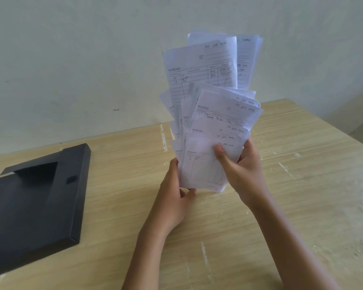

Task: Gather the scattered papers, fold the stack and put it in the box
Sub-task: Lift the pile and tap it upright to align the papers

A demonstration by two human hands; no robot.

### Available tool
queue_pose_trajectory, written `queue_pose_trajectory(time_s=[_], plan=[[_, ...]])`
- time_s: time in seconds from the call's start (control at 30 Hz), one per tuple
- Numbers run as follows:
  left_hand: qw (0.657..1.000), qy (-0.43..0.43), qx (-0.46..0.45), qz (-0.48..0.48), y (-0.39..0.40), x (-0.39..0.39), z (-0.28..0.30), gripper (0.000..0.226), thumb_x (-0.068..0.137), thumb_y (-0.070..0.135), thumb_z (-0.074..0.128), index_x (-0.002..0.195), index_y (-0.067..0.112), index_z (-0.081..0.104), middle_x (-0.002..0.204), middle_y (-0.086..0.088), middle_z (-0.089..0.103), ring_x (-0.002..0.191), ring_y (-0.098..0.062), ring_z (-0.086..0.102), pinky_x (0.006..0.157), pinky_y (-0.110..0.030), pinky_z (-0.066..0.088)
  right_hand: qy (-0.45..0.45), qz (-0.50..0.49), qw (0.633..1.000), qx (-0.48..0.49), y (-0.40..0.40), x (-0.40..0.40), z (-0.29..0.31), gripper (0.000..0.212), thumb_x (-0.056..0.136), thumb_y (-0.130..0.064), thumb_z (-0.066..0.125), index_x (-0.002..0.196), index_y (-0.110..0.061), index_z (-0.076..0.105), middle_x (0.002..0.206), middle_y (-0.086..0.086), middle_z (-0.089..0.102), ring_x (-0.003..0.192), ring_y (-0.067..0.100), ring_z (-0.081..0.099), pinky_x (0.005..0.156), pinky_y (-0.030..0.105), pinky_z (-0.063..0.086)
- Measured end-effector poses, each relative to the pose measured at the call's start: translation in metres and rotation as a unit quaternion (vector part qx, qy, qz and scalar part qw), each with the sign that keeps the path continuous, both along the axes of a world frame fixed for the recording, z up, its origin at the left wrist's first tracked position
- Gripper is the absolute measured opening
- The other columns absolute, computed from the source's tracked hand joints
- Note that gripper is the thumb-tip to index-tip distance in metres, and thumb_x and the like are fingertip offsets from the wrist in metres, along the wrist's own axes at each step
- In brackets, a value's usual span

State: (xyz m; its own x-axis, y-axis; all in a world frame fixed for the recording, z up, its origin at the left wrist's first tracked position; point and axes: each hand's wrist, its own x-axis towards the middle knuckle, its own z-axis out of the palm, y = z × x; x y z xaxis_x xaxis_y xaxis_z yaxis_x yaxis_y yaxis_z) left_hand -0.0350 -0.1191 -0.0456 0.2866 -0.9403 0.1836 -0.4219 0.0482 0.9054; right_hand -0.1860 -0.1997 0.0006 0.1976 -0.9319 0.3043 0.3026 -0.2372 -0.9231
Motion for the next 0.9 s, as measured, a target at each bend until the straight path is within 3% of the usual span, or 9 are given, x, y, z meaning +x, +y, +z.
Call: queue_pose_trajectory(time_s=[0.13,0.3,0.4,0.53,0.63,0.7,0.77,0.83,0.9], plan=[[0.998,-0.058,-0.004,0.017,-0.002,0.005,-0.005,0.062,0.094,-0.006,0.058,0.136,0.037,0.043,0.12,0.01,0.061,0.093,-0.003,0.061,0.073,-0.02,0.045,0.002,0.001,1.0,0.0,-0.001,-0.002,0.0,0.031,0.09,-0.009,0.071,0.109,-0.031,0.061,0.113,0.001,0.073,0.104,0.015,0.071,0.083,0.029,0.058],[0.99,-0.128,-0.015,0.062,-0.001,0.009,-0.003,0.074,0.081,-0.022,0.039,0.118,0.041,0.055,0.109,0.014,0.056,0.112,-0.01,0.051,0.091,-0.025,0.044,0.004,0.002,1.0,0.003,-0.004,-0.004,-0.001,0.031,0.09,-0.009,0.071,0.111,-0.03,0.06,0.115,0.003,0.072,0.105,0.016,0.071,0.087,0.035,0.059],[1.0,-0.02,0.024,-0.001,0.005,0.01,0.009,0.074,0.077,-0.011,0.046,0.117,0.05,0.057,0.124,0.017,0.059,0.128,-0.001,0.049,0.1,-0.026,0.046,0.025,0.009,1.0,-0.009,-0.002,-0.001,-0.004,0.033,0.089,-0.007,0.071,0.117,-0.021,0.06,0.114,0.004,0.072,0.103,0.016,0.072,0.086,0.036,0.061],[0.978,0.187,-0.092,-0.016,0.007,-0.009,0.033,0.042,0.089,0.012,0.063,0.127,0.026,0.052,0.112,0.019,0.072,0.109,0.0,0.067,0.086,-0.018,0.053,0.062,0.034,0.997,-0.04,0.004,0.005,-0.007,0.038,0.087,-0.005,0.074,0.122,-0.011,0.059,0.112,0.004,0.073,0.103,0.018,0.072,0.085,0.037,0.061],[0.983,0.127,-0.13,0.037,0.003,-0.019,0.026,0.037,0.105,0.024,0.057,0.125,0.052,0.044,0.122,0.023,0.069,0.116,-0.001,0.067,0.093,-0.021,0.053,0.051,0.05,0.997,-0.036,0.007,0.008,-0.009,0.036,0.086,-0.004,0.075,0.119,-0.009,0.061,0.106,0.001,0.074,0.098,0.015,0.073,0.079,0.03,0.06],[0.988,0.084,-0.121,0.054,0.0,-0.018,0.022,0.038,0.105,0.032,0.056,0.115,0.065,0.042,0.125,0.02,0.068,0.119,-0.005,0.066,0.1,-0.034,0.054,0.046,0.04,0.998,-0.035,0.006,0.011,-0.012,0.035,0.086,-0.003,0.075,0.117,-0.008,0.061,0.103,0.001,0.074,0.096,0.016,0.074,0.077,0.03,0.06],[0.988,0.063,-0.129,0.064,0.0,-0.016,0.02,0.036,0.104,0.033,0.058,0.118,0.062,0.043,0.126,0.019,0.066,0.123,-0.007,0.064,0.105,-0.038,0.052,0.052,0.012,0.998,-0.042,0.005,0.012,-0.015,0.031,0.085,-0.003,0.077,0.112,-0.011,0.065,0.101,0.002,0.076,0.095,0.021,0.074,0.079,0.036,0.061],[0.987,0.055,-0.137,0.066,0.002,-0.014,0.025,0.035,0.1,0.038,0.064,0.123,0.055,0.045,0.125,0.022,0.066,0.122,-0.003,0.063,0.103,-0.029,0.051,0.053,0.005,0.997,-0.047,0.004,0.012,-0.015,0.026,0.085,-0.003,0.076,0.108,-0.011,0.067,0.1,0.005,0.076,0.094,0.024,0.074,0.08,0.039,0.061],[0.984,0.073,-0.149,0.071,0.004,-0.011,0.031,0.034,0.092,0.048,0.07,0.119,0.044,0.05,0.117,0.016,0.069,0.117,-0.008,0.066,0.105,-0.04,0.051,0.062,0.014,0.997,-0.046,0.002,0.011,-0.016,0.024,0.087,-0.003,0.074,0.109,-0.008,0.068,0.102,0.008,0.076,0.096,0.025,0.073,0.081,0.041,0.061]])
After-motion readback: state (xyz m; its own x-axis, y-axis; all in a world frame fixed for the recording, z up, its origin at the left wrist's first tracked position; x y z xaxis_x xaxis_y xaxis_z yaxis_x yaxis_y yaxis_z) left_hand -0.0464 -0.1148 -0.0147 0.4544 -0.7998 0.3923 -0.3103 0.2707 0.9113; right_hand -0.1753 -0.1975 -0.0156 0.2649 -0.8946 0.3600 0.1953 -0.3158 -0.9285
